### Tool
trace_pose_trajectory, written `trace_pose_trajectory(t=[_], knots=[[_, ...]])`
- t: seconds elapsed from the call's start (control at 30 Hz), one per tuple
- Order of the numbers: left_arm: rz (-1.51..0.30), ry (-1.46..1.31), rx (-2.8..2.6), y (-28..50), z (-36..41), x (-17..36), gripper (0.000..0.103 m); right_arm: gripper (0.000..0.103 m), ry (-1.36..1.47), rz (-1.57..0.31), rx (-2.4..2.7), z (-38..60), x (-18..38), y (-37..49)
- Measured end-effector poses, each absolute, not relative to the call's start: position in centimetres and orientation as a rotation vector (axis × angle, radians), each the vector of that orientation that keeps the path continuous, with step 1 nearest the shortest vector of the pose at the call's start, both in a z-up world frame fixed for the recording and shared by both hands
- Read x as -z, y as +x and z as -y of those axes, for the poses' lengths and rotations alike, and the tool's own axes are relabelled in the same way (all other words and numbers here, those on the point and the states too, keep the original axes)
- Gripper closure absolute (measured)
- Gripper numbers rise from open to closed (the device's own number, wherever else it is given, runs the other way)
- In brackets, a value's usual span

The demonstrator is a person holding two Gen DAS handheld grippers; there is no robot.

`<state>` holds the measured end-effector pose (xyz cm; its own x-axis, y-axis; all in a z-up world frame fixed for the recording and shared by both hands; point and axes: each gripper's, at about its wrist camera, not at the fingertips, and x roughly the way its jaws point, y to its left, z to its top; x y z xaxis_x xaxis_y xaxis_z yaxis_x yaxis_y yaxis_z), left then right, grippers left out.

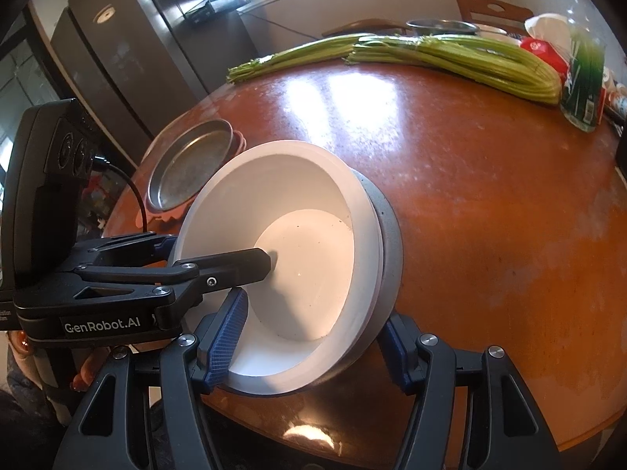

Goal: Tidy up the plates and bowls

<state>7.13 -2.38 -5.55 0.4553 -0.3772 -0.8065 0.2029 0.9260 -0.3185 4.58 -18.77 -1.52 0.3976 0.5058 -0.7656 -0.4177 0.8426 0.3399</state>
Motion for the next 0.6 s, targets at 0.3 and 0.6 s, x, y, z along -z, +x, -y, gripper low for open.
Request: trace_pose_trajectory(t=[0.3, 0.6], knots=[[-0.972, -0.179, 0.313, 7.4, 0.3, 3.3, 0.048, 0.037, 0.075, -0.955, -0.622, 16.1, -0.4, 6.0], [-0.920, -0.200, 0.256, 7.4, -3.5, 1.5, 0.048, 0.037, 0.034, -0.922, -0.680, 12.8, -2.1, 7.1]])
